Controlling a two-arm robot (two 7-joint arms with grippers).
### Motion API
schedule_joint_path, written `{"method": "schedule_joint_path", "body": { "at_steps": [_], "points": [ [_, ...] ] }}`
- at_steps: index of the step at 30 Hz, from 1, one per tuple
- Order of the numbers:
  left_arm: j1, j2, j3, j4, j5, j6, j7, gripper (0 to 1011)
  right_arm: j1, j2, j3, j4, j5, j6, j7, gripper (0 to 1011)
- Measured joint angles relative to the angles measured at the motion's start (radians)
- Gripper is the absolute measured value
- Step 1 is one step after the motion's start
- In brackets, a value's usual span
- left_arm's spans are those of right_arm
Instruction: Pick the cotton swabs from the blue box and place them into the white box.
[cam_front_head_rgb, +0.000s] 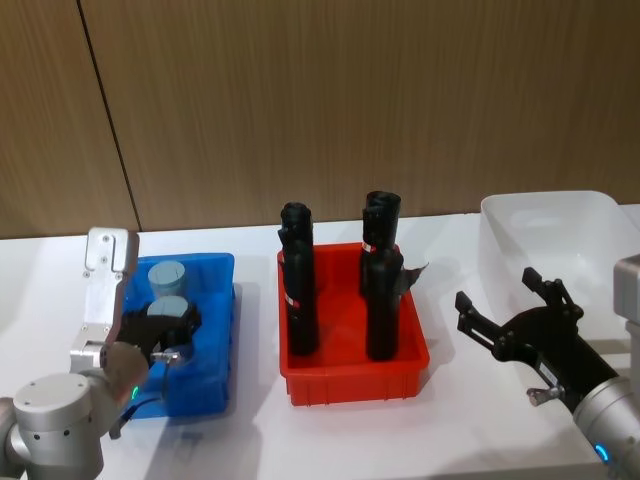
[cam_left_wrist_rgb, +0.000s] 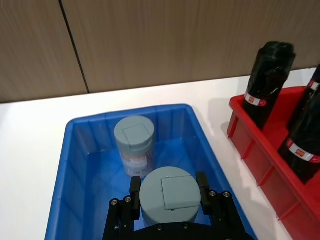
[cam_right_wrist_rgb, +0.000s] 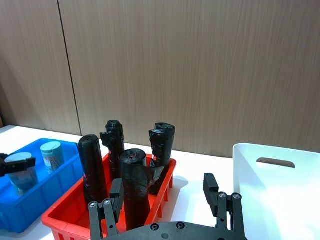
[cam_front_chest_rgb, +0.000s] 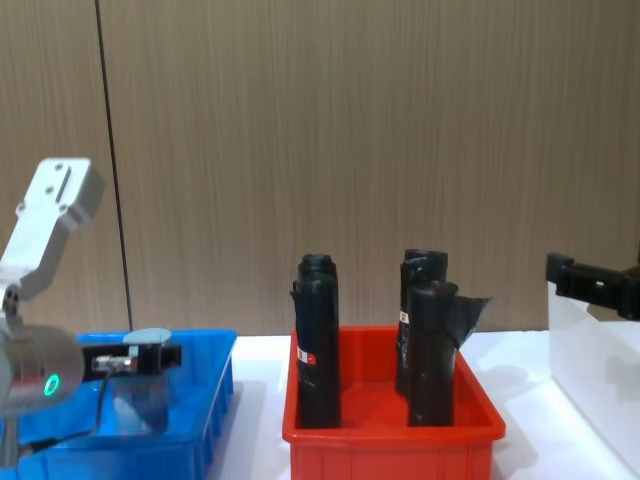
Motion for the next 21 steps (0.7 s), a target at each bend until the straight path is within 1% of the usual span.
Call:
{"method": "schedule_joint_path", "body": {
  "at_steps": [8,10,11,14,21],
  "points": [
    [0.014,0.006,0.005,-0.090,0.025,0.014,-0.016,668,0.000,0.000,0.000,0.000,0.000,0.000,0.000,1002],
    [0.019,0.007,0.008,-0.130,0.032,0.020,-0.026,668,0.000,0.000,0.000,0.000,0.000,0.000,0.000,1002],
    [0.019,0.007,0.008,-0.130,0.032,0.020,-0.026,668,0.000,0.000,0.000,0.000,0.000,0.000,0.000,1002],
    [0.026,0.007,0.014,-0.187,0.037,0.031,-0.043,668,0.000,0.000,0.000,0.000,0.000,0.000,0.000,1002],
    [0.033,0.001,0.027,-0.280,0.039,0.051,-0.083,668,0.000,0.000,0.000,0.000,0.000,0.000,0.000,1002]
  ]
}}
